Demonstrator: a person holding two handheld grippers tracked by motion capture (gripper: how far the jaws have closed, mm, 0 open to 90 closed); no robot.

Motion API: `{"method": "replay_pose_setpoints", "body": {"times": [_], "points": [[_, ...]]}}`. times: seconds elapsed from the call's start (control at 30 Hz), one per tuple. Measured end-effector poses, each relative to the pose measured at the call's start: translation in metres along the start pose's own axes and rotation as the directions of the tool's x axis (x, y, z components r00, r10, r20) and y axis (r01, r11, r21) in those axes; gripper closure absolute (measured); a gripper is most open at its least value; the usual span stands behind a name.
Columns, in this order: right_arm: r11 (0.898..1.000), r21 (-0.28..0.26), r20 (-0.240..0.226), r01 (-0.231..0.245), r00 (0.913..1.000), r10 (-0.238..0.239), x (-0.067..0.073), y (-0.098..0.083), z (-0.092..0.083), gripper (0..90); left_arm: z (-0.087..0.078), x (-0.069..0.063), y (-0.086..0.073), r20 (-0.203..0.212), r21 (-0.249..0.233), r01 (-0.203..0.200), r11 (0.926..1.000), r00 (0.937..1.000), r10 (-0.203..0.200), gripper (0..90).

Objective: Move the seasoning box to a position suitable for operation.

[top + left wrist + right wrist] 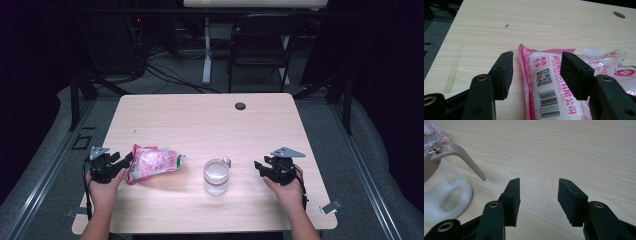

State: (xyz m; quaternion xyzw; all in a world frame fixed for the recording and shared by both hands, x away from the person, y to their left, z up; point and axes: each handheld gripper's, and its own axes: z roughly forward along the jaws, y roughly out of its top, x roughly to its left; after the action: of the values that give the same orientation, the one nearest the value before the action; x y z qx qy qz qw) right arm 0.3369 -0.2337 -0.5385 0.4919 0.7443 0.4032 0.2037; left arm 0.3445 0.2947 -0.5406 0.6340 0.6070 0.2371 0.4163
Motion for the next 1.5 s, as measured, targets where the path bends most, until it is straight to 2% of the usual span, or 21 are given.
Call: {"method": "replay_pose_setpoints", "body": {"times": [0.27, 0.4, 0.5, 0.53, 0.6, 0.67, 0.7, 0.73, 0.8, 0.87, 0.93, 1.0, 1.03, 1.07, 1.1, 1.17, 1.23, 1.3, 1.43, 1.47, 1.5], "points": [[1.000, -0.006, -0.022, 0.026, 0.9994, -0.026, 0.006, 0.001, -0.001, 56.3, -0.001, 0.000, 0.000, -0.001, 0.002, -0.004, 1.0000, 1.0000, 0.004, 44.5], [0.998, -0.003, -0.077, 0.059, 0.9953, -0.059, 0.018, 0.005, 0.003, 61.3, -0.004, -0.001, -0.002, -0.004, 0.009, -0.023, 0.9997, 0.9997, 0.023, 44.9], [0.993, 0.002, -0.105, 0.116, 0.9878, -0.115, 0.029, 0.008, 0.010, 64.9, -0.010, -0.001, -0.004, -0.006, 0.016, -0.035, 0.9993, 0.9994, 0.035, 45.2], [0.993, 0.002, -0.105, 0.116, 0.9878, -0.115, 0.029, 0.008, 0.010, 64.9, -0.010, -0.001, -0.004, -0.006, 0.016, -0.035, 0.9993, 0.9994, 0.035, 45.2], [0.991, 0.006, -0.152, 0.136, 0.9793, -0.133, 0.039, 0.012, 0.018, 65.8, -0.017, 0.000, -0.007, -0.008, 0.002, -0.031, 0.9995, 0.9995, 0.031, 45.9], [0.990, 0.012, -0.160, 0.144, 0.9772, -0.140, 0.041, 0.013, 0.021, 66.0, -0.019, 0.001, -0.008, -0.009, -0.002, -0.031, 0.9995, 0.9995, 0.031, 46.8], [0.986, 0.018, -0.172, 0.166, 0.9719, -0.161, 0.046, 0.014, 0.027, 66.0, -0.024, 0.002, -0.010, -0.011, 0.008, -0.032, 0.9994, 0.9994, 0.032, 46.9], [0.986, 0.018, -0.172, 0.166, 0.9719, -0.161, 0.046, 0.014, 0.027, 66.0, -0.024, 0.002, -0.010, -0.011, 0.008, -0.032, 0.9994, 0.9994, 0.032, 47.0], [0.982, 0.029, -0.198, 0.185, 0.9643, -0.176, 0.050, 0.017, 0.034, 66.0, -0.029, 0.001, -0.014, -0.013, 0.008, -0.027, 0.9996, 0.9995, 0.027, 47.8], [0.983, 0.031, -0.206, 0.182, 0.9633, -0.172, 0.051, 0.017, 0.036, 66.0, -0.031, 0.001, -0.015, -0.013, -0.002, -0.024, 0.9997, 0.9996, 0.024, 48.3], [0.979, 0.047, -0.220, 0.197, 0.9584, -0.182, 0.054, 0.018, 0.044, 67.5, -0.035, -0.004, -0.016, -0.008, -0.001, -0.037, 0.9993, 0.9993, 0.037, 49.1], [0.980, 0.050, -0.224, 0.195, 0.9579, -0.179, 0.055, 0.019, 0.047, 68.3, -0.036, -0.006, -0.017, -0.005, 0.007, -0.045, 0.9990, 0.9990, 0.045, 49.6], [0.979, 0.058, -0.234, 0.198, 0.9555, -0.179, 0.056, 0.020, 0.052, 70.7, -0.037, -0.010, -0.018, 0.001, 0.016, -0.069, 0.9975, 0.9976, 0.069, 50.4], [0.978, 0.062, -0.240, 0.198, 0.9543, -0.178, 0.056, 0.020, 0.054, 72.5, -0.037, -0.010, -0.018, 0.001, 0.016, -0.069, 0.9975, 0.9976, 0.069, 51.2], [0.977, 0.063, -0.241, 0.202, 0.9534, -0.181, 0.057, 0.020, 0.056, 75.6, -0.037, -0.015, -0.019, 0.009, 0.016, -0.093, 0.9956, 0.9957, 0.093, 52.0], [0.975, 0.063, -0.245, 0.211, 0.9506, -0.190, 0.058, 0.021, 0.058, 79.0, -0.038, -0.019, -0.019, 0.019, 0.019, -0.110, 0.9937, 0.9938, 0.110, 53.0], [0.975, 0.062, -0.235, 0.216, 0.9520, -0.196, 0.059, 0.021, 0.059, 83.2, -0.038, -0.024, -0.019, 0.033, 0.023, -0.126, 0.9918, 0.9916, 0.125, 54.7], [0.975, 0.061, -0.234, 0.214, 0.9526, -0.195, 0.058, 0.022, 0.059, 83.3, -0.038, -0.027, -0.019, 0.041, 0.022, -0.132, 0.9910, 0.9906, 0.131, 56.5], [0.971, 0.065, -0.198, 0.229, 0.9569, -0.213, 0.062, 0.021, 0.056, 85.0, -0.036, -0.045, -0.018, 0.086, 0.019, -0.194, 0.9808, 0.9777, 0.192, 58.0], [0.971, 0.065, -0.198, 0.229, 0.9569, -0.213, 0.062, 0.021, 0.056, 85.0, -0.036, -0.045, -0.018, 0.086, 0.019, -0.194, 0.9808, 0.9777, 0.192, 58.0], [0.971, 0.073, -0.174, 0.229, 0.9612, -0.214, 0.064, 0.020, 0.055, 85.4, -0.034, -0.053, -0.018, 0.096, 0.016, -0.224, 0.9744, 0.9704, 0.222, 58.0]]}}
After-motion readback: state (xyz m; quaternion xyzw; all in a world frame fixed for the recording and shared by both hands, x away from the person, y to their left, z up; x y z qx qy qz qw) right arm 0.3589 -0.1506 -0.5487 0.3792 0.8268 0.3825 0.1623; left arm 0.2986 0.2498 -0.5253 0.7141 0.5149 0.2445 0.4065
